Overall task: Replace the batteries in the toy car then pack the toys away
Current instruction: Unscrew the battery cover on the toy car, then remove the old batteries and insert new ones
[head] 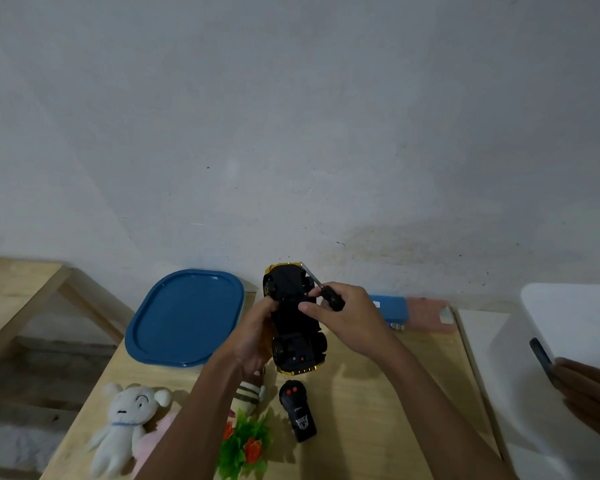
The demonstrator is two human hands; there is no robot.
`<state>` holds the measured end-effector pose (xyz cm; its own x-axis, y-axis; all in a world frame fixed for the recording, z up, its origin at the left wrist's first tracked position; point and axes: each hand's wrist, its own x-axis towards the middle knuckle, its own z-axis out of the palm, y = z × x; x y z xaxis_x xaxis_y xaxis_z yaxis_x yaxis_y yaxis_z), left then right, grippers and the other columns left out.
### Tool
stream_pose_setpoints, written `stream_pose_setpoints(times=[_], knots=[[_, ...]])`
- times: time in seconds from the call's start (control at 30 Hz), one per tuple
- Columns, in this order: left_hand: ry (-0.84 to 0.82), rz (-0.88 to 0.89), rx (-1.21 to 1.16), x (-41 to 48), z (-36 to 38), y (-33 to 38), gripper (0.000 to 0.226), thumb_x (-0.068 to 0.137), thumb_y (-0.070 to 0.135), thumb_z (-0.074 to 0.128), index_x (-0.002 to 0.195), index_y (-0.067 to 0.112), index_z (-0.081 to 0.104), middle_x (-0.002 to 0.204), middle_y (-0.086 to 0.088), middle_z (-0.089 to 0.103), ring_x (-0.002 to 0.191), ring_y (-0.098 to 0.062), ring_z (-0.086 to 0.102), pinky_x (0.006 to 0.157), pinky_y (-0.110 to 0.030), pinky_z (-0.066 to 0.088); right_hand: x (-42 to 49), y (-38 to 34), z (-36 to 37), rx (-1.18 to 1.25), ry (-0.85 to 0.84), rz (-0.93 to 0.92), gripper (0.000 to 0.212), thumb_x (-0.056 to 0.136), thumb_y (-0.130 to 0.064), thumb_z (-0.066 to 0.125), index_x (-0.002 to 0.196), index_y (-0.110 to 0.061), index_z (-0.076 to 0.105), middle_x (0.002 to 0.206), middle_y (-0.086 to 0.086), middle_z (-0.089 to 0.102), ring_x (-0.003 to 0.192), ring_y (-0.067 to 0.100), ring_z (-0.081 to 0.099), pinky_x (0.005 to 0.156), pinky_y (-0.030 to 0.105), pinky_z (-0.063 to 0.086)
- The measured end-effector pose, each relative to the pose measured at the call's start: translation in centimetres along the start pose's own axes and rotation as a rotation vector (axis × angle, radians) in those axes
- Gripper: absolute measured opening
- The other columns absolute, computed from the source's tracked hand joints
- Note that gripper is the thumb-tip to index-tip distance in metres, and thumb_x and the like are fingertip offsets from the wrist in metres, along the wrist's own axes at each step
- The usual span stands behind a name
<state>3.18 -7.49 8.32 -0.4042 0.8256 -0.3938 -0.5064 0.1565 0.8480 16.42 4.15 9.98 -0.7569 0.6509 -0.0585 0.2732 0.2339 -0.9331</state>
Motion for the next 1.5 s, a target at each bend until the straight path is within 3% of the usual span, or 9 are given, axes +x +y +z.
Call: stream_pose_setpoints(times=[0.1,0.23,0.4,0.53,0.67,0.8,0.93,1.2,1.5], knots=[[-0.012,-0.013,-0.013,0.1,-0.3,-0.1,0.036,0.092,0.032,0.047,0.112,0.013,0.07,0.101,-0.012,0.072,0.094,-0.029,0.068,0.087,-0.048,0.055,0.2,-0.2,-0.6,0.08,-0.078,0.018,0.011,0.083,-0.032,0.075,0.084,-0.024,0.068,0.055,-0.021,0.05,0.056,-0.004,0.048,0.057,0.008,0.038],[-0.014,-0.053,-0.019,0.4,-0.6,0.0,0.033,0.096,0.024,0.04,0.109,0.009,0.066,0.088,-0.008,0.073,0.078,-0.023,0.07,0.072,-0.036,0.06,0.1,0.3,-1.9,0.311,-0.108,0.108,0.013,0.085,-0.029,0.073,0.087,-0.017,0.07,0.052,-0.012,0.041,0.045,0.004,0.035,0.045,0.016,0.031],[0.025,-0.122,-0.038,0.5,-1.1,-0.3,0.04,0.088,0.025,0.05,0.121,0.004,0.061,0.094,-0.012,0.073,0.08,-0.026,0.071,0.069,-0.035,0.059,-1.4,5.3,-2.9,0.481,0.056,0.278,0.015,0.086,-0.03,0.072,0.09,-0.015,0.068,0.056,-0.006,0.039,0.045,0.006,0.028,0.044,0.02,0.023],[0.038,-0.152,-0.026,0.6,-1.5,-0.8,0.06,0.073,0.029,0.057,0.128,0.003,0.059,0.108,-0.016,0.07,0.092,-0.03,0.068,0.078,-0.04,0.058,-3.6,11.3,-1.9,0.28,0.187,0.46,0.018,0.085,-0.034,0.072,0.083,-0.016,0.07,0.057,-0.009,0.051,0.051,0.006,0.042,0.05,0.021,0.031],[0.027,-0.168,0.007,0.6,-1.2,-1.5,0.037,0.09,0.023,0.044,0.117,0.004,0.062,0.095,-0.012,0.073,0.079,-0.024,0.072,0.065,-0.035,0.06,-5.2,16.7,-0.5,0.187,0.248,0.578,0.021,0.086,-0.025,0.072,0.089,-0.004,0.074,0.079,0.002,0.067,0.072,0.012,0.059,0.061,0.023,0.04],[0.015,-0.159,0.035,0.6,-0.8,-2.1,0.032,0.09,0.022,0.044,0.111,0.008,0.064,0.096,-0.012,0.071,0.074,-0.02,0.072,0.059,-0.03,0.059,-6.0,20.1,0.2,0.063,0.295,0.644,0.016,0.086,-0.024,0.072,0.079,-0.01,0.07,0.078,0.004,0.066,0.07,0.014,0.059,0.059,0.026,0.041],[0.003,-0.189,0.059,0.7,-0.5,-2.6,0.029,0.096,0.02,0.036,0.1,0.012,0.063,0.075,-0.003,0.074,0.061,-0.014,0.071,0.047,-0.025,0.055,-6.0,22.2,0.4,-0.058,0.295,0.628,0.025,0.087,-0.029,0.071,0.076,-0.007,0.069,0.076,0.008,0.065,0.073,0.022,0.061,0.06,0.029,0.041],[0.013,-0.222,0.067,0.7,-0.1,-3.2,0.042,0.093,0.024,0.04,0.126,0.007,0.059,0.104,-0.011,0.07,0.088,-0.024,0.069,0.068,-0.033,0.059,-6.5,22.9,0.8,-0.352,0.329,0.631,0.024,0.088,-0.045,0.065,0.085,-0.021,0.07,0.077,-0.003,0.065,0.07,0.018,0.062,0.057,0.03,0.047],[-0.01,-0.222,0.079,0.5,0.4,-3.5,0.038,0.094,0.022,0.039,0.122,0.007,0.06,0.099,-0.011,0.07,0.082,-0.023,0.069,0.061,-0.031,0.06,-7.8,23.1,1.2,-0.31,0.498,0.556,0.023,0.088,-0.047,0.063,0.092,-0.024,0.068,0.089,-0.005,0.066,0.073,0.011,0.061,0.053,0.022,0.038]])
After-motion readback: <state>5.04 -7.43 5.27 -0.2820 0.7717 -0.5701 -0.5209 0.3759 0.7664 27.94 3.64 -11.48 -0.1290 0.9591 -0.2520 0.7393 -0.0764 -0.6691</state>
